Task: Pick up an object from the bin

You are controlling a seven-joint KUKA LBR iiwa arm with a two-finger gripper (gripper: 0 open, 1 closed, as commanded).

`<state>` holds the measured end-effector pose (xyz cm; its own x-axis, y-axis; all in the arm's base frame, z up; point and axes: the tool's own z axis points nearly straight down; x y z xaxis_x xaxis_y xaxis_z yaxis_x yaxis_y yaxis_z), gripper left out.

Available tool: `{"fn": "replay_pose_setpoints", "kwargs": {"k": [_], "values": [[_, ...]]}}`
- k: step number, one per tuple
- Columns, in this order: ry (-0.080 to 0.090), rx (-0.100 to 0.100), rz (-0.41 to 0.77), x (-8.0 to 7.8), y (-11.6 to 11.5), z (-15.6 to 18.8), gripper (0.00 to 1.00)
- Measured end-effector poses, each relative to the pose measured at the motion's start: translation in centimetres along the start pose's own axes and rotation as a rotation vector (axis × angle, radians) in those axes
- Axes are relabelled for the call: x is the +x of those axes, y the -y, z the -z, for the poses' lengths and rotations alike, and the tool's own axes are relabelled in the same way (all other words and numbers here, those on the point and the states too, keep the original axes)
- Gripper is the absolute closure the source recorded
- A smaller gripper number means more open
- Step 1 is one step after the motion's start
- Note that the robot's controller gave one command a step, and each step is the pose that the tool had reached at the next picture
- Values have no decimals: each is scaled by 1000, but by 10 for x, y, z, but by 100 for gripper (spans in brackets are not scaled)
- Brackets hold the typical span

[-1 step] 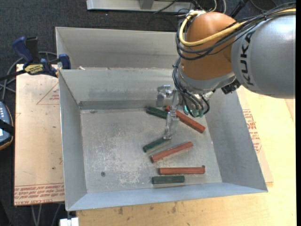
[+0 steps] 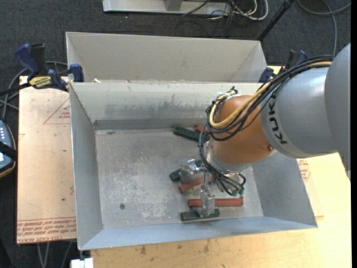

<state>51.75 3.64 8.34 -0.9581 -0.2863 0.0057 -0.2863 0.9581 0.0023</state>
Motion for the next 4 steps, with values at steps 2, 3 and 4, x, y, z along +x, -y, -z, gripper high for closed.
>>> {"fn": "replay_pose_setpoints", "kwargs": {"k": [2,3,4], "values": [[5,1,4,-81,47,-13,0],[11,2,3,-82,48,-11,100],[16,3,-43,-69,43,114,100]]}}
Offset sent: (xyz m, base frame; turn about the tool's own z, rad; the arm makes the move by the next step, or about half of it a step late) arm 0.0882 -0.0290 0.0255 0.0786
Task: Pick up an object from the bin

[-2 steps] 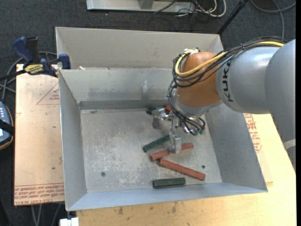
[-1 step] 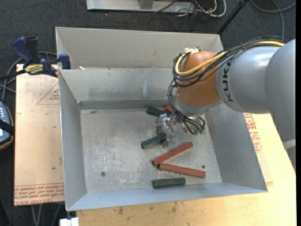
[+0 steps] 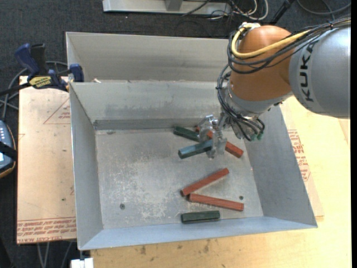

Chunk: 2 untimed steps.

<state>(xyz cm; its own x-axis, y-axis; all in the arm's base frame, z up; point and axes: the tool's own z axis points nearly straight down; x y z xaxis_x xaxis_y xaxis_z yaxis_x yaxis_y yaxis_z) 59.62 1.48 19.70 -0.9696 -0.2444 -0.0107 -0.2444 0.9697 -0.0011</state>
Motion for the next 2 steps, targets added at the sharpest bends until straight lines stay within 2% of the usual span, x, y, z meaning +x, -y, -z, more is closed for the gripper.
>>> {"fn": "replay_pose_setpoints", "kwargs": {"k": [1,2], "values": [[0,0,380,-7,4,141,100],[-1,-2,621,0,-49,208,100]]}}
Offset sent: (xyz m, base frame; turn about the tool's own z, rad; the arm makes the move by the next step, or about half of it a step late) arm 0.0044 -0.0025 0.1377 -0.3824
